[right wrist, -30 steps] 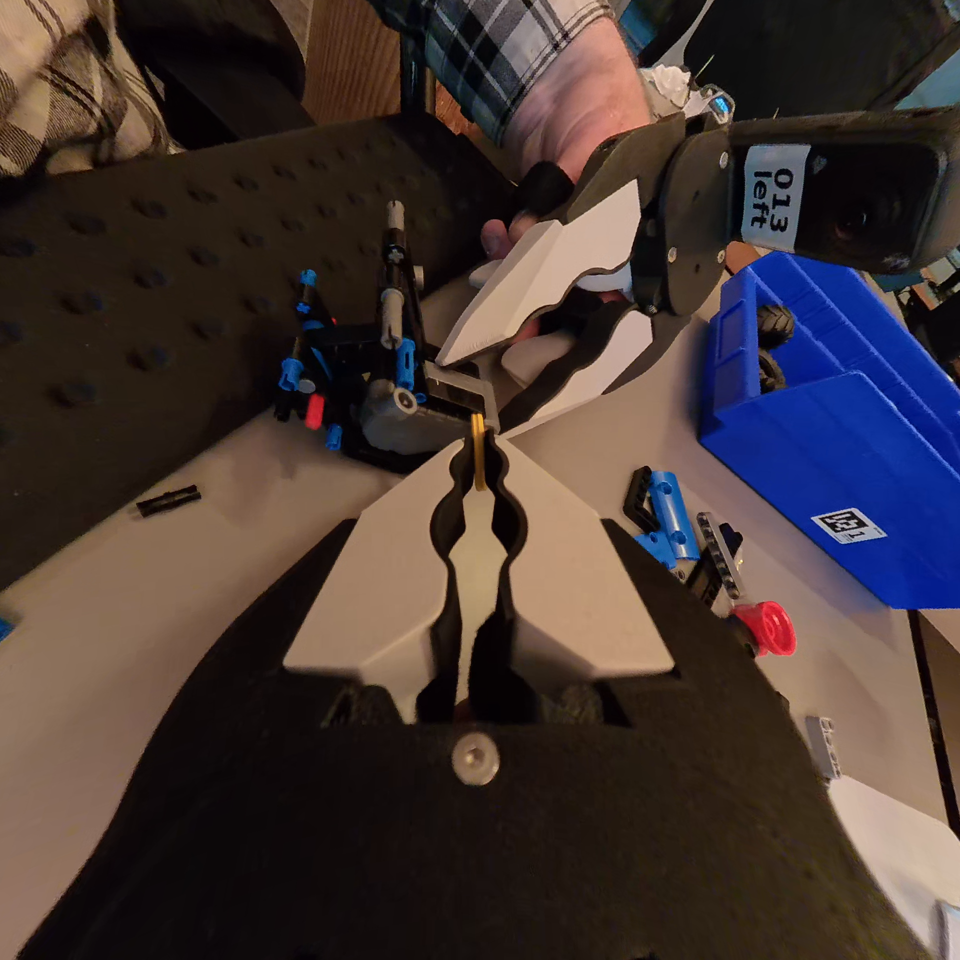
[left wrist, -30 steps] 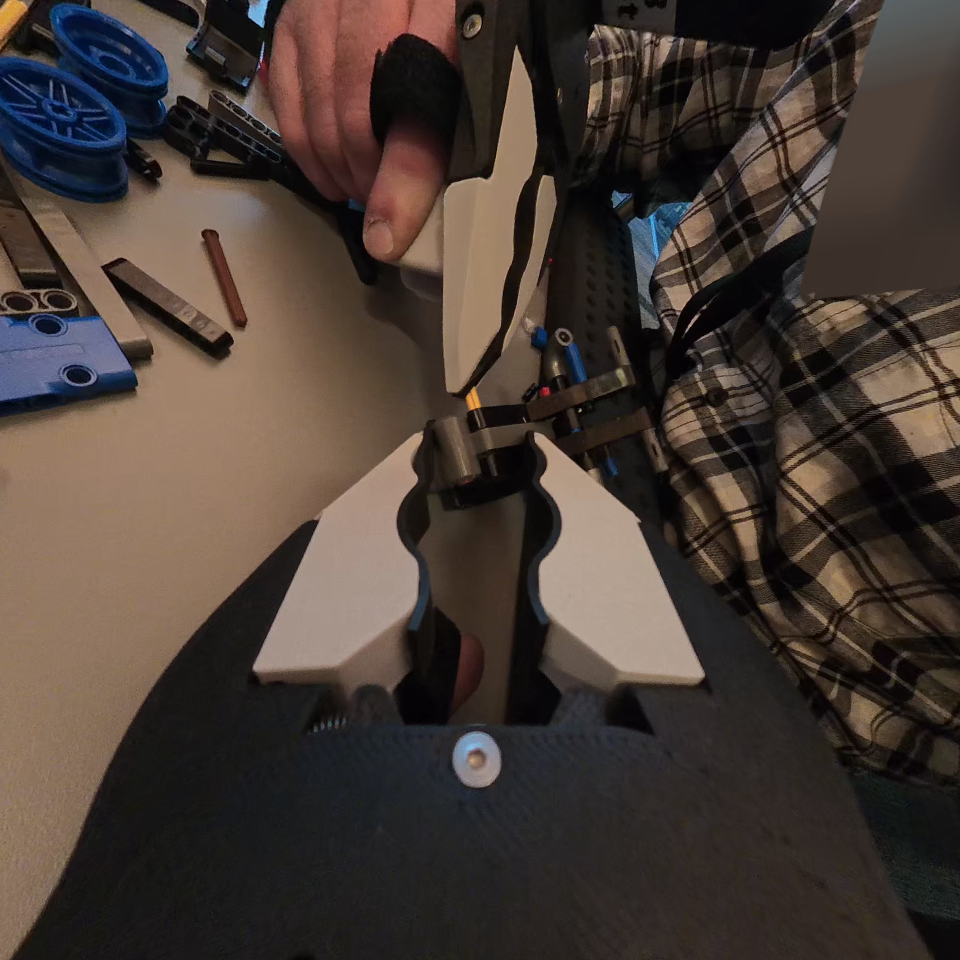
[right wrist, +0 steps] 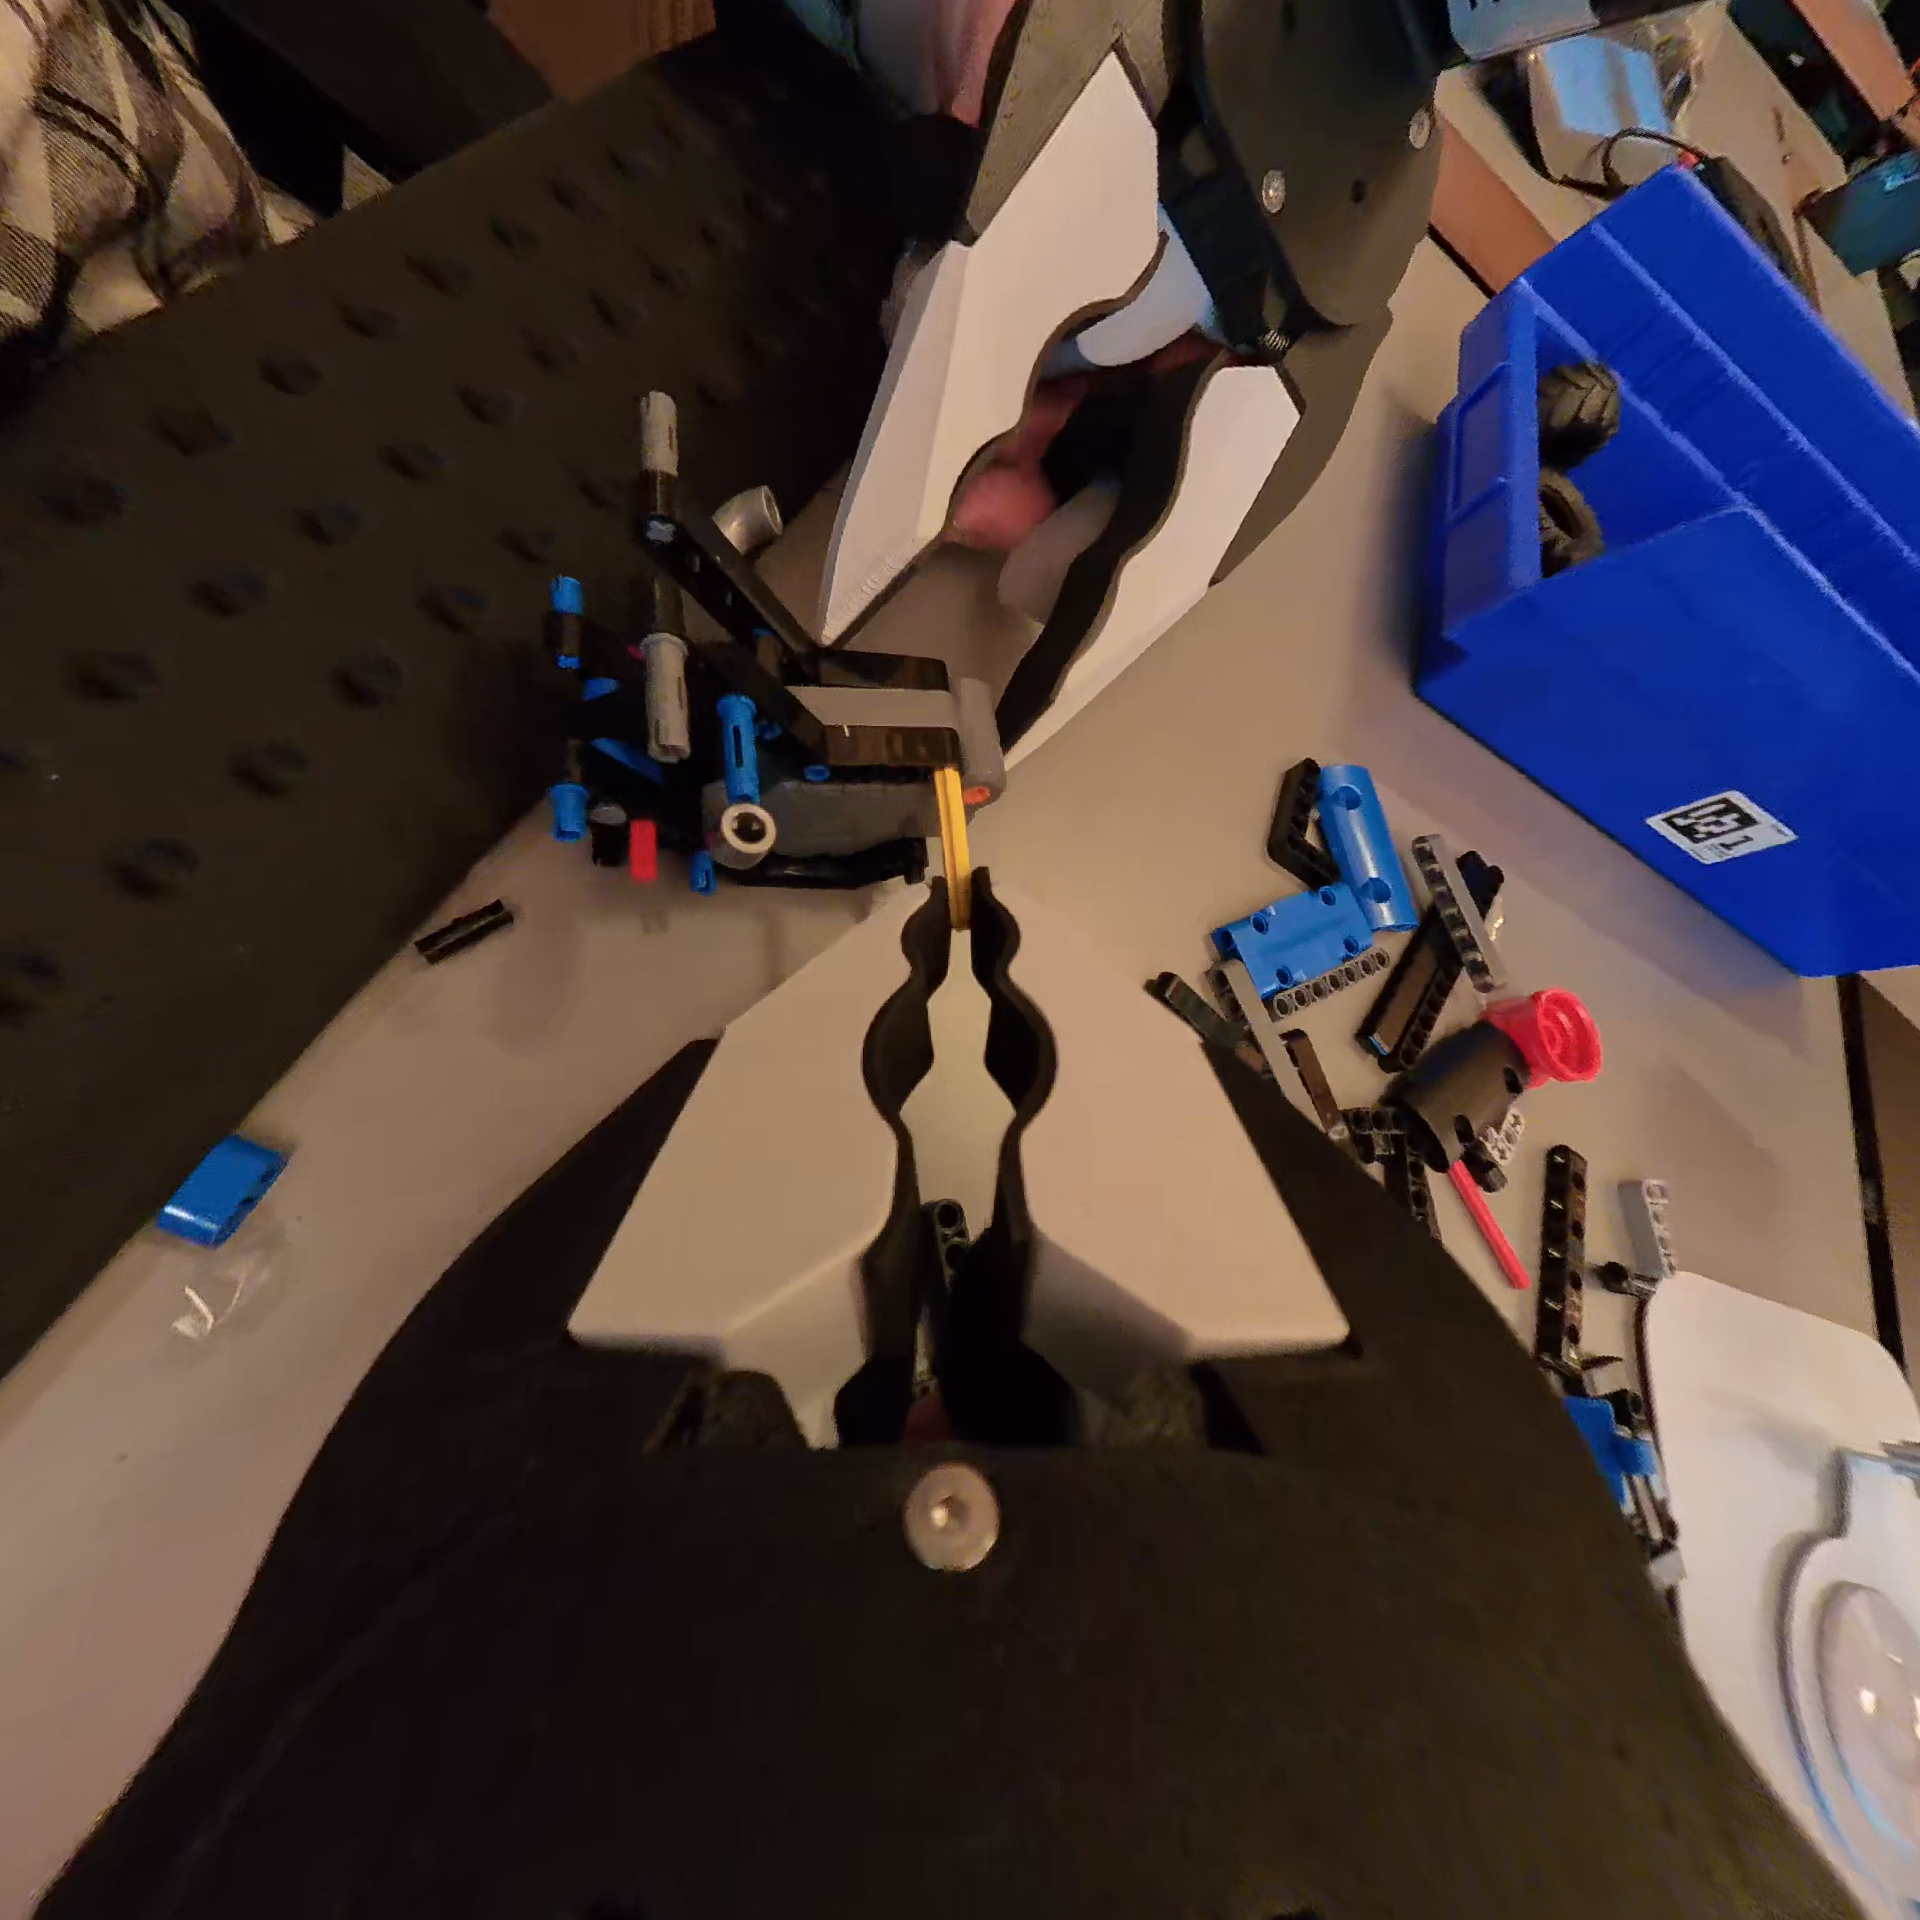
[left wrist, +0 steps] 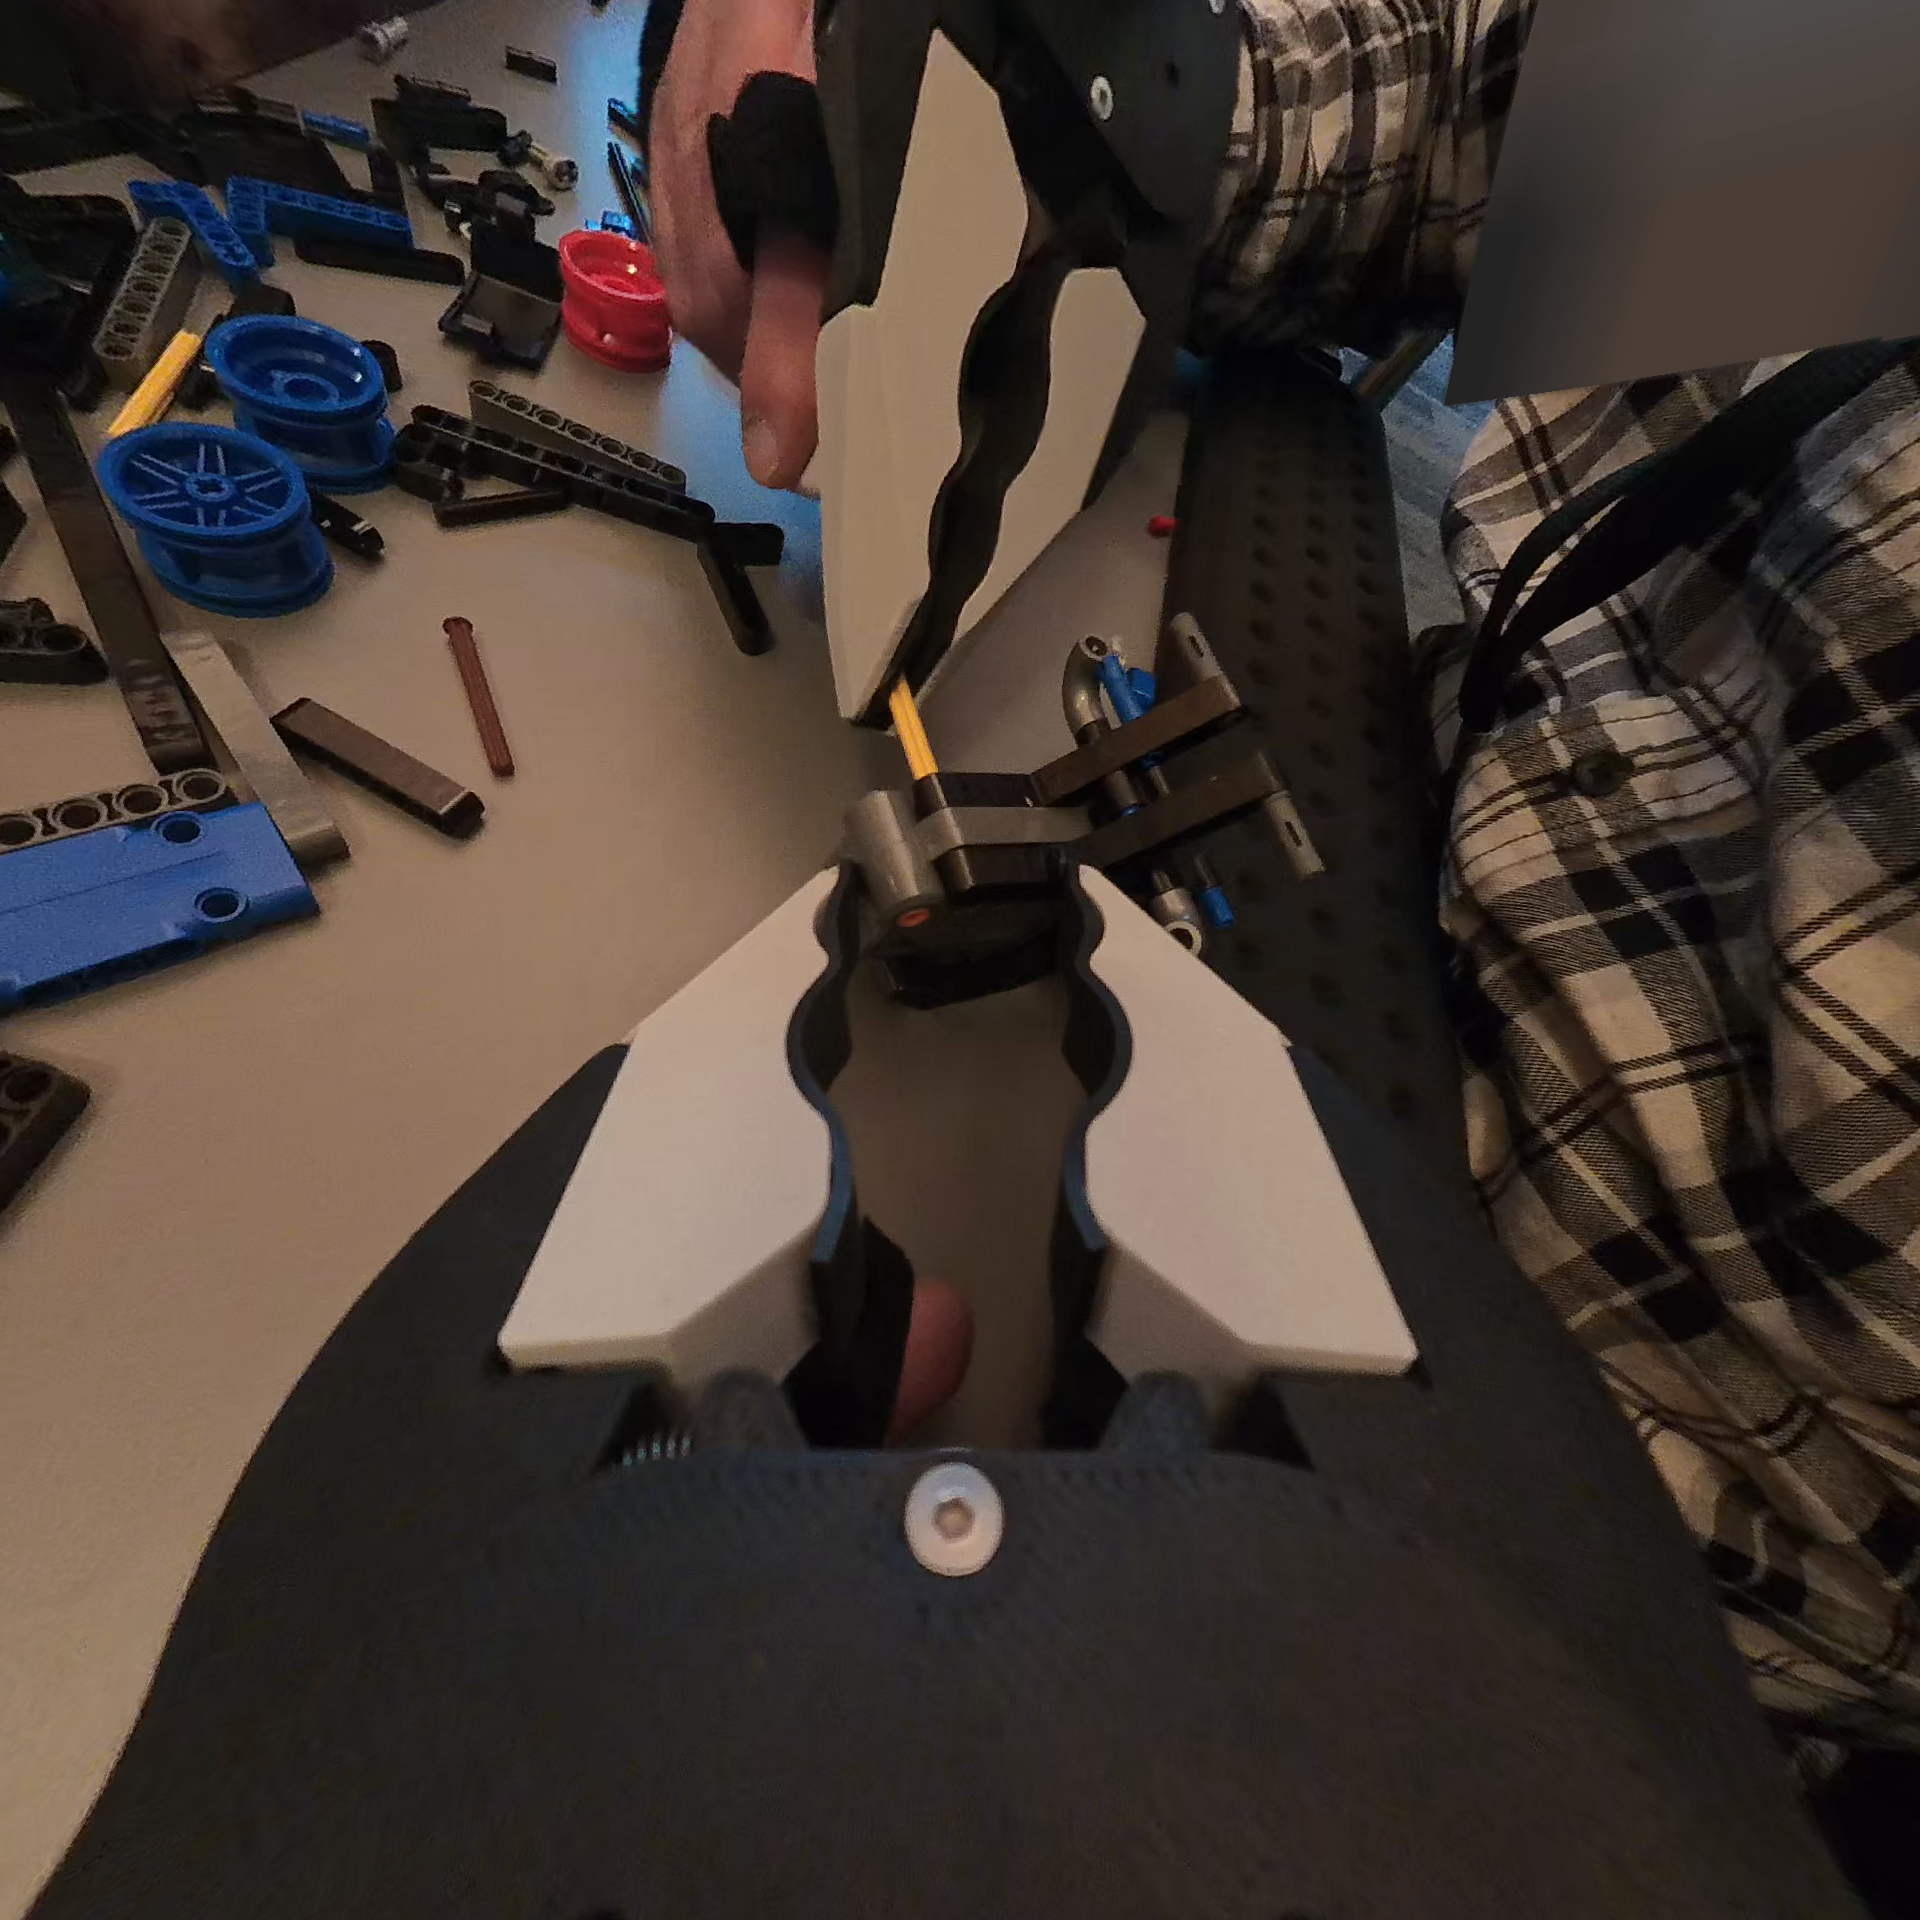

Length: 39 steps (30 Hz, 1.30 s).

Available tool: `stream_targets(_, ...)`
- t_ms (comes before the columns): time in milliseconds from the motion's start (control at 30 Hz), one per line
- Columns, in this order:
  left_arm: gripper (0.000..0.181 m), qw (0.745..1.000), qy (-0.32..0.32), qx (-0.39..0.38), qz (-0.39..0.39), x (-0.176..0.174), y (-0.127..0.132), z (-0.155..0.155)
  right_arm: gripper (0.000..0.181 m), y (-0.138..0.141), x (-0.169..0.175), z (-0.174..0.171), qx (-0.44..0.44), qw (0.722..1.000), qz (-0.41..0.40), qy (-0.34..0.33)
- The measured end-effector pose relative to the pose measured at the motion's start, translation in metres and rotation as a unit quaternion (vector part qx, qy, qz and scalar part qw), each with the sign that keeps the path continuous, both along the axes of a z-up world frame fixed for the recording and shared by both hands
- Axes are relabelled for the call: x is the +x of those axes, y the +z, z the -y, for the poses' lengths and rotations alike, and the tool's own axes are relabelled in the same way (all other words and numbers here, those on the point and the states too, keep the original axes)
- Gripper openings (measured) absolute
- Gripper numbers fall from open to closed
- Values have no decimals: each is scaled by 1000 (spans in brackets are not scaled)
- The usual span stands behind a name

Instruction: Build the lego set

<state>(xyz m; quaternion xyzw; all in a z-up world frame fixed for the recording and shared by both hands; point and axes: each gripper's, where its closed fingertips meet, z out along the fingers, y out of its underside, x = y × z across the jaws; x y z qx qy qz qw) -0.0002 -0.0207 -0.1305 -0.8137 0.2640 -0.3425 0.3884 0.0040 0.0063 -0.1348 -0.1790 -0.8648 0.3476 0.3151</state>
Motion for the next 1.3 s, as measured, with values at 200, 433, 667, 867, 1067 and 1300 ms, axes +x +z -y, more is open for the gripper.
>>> stream_targets(200, 36, 1000, 0, 3, 7, 1, 0, -1, 1, 0, -1, 2, 28, 1000, -5, -2)
stream_targets(433, 37, 1000, -6, 1, 6, 2, -1, -1, 2, 1, -5, 7, 34, 999, 0, 4)
stream_targets(667, 38, 1000, -11, 2, 2, 5, -3, -2, 3, 2, -4, 7, 13, 1000, 25, 6)
stream_targets(867, 24, 999, 25, 43, -22, -5, 3, -8, 8, 4, -4, -4, -37, 998, 47, -32)
stream_targets(1067, 21, 996, 13, 64, -60, -1, 1, -9, 5, 6, 5, -16, -43, 994, 77, -63)
stream_targets(1300, 21, 991, 9, 90, -100, 12, 0, -13, 35, 27, 7, -16, -181, 955, 163, -168)
